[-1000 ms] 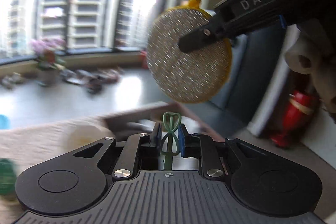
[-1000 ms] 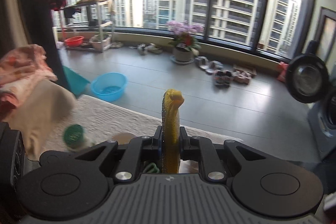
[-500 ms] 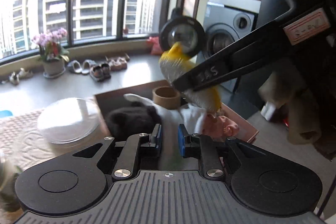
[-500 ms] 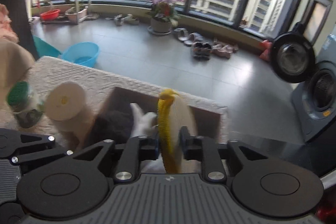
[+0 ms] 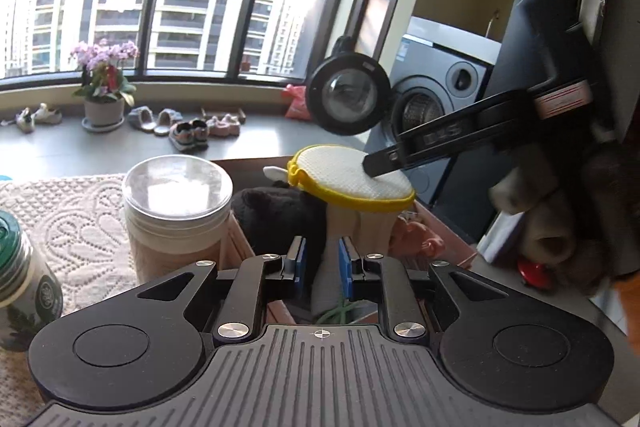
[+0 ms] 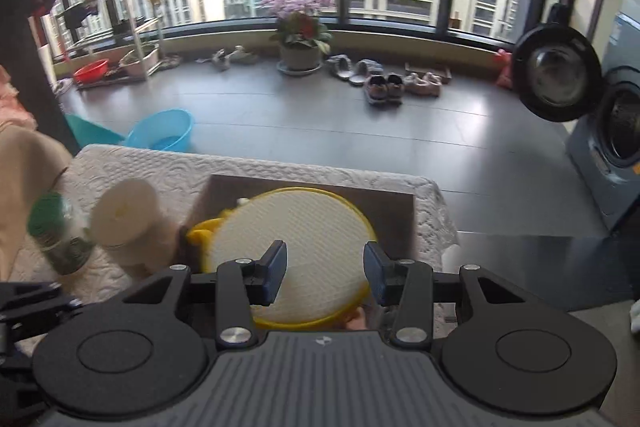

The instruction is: Organize soft objects

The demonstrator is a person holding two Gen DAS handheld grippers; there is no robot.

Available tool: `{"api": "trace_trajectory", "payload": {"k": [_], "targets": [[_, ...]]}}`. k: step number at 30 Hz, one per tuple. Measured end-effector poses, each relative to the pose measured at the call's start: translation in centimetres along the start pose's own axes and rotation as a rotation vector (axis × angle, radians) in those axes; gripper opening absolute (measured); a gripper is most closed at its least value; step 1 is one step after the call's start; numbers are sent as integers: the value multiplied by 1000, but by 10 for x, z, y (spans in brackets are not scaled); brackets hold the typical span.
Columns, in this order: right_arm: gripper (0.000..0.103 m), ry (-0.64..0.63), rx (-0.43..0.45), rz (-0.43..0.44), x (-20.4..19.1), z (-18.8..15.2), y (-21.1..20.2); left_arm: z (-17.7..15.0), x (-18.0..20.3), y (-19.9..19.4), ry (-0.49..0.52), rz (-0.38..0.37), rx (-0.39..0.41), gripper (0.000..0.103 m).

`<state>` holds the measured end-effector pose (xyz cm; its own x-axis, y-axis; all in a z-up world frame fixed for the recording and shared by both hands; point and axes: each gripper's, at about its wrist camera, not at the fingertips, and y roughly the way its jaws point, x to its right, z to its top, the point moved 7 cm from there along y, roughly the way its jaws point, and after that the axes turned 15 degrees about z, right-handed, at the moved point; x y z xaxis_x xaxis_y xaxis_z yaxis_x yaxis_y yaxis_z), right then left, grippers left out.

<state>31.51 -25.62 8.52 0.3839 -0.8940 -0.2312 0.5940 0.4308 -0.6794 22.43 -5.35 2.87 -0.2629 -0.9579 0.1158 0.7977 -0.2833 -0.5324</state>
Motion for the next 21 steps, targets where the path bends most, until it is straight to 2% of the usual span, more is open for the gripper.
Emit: {"api": "trace_trajectory", "payload": {"k": [4, 8, 17, 21], "targets": [[42, 84, 22, 57, 10, -1, 19, -3, 2, -19, 12, 14, -5, 20], [42, -13, 10, -21, -4, -6, 34, 1, -3, -26, -1, 5, 12, 20], [42, -31, 49, -77, -14, -17, 30, -1, -24, -38, -30, 46, 28, 20], [49, -22, 90, -114, -17, -16, 18, -3, -35, -45, -20, 79, -3, 20]]}}
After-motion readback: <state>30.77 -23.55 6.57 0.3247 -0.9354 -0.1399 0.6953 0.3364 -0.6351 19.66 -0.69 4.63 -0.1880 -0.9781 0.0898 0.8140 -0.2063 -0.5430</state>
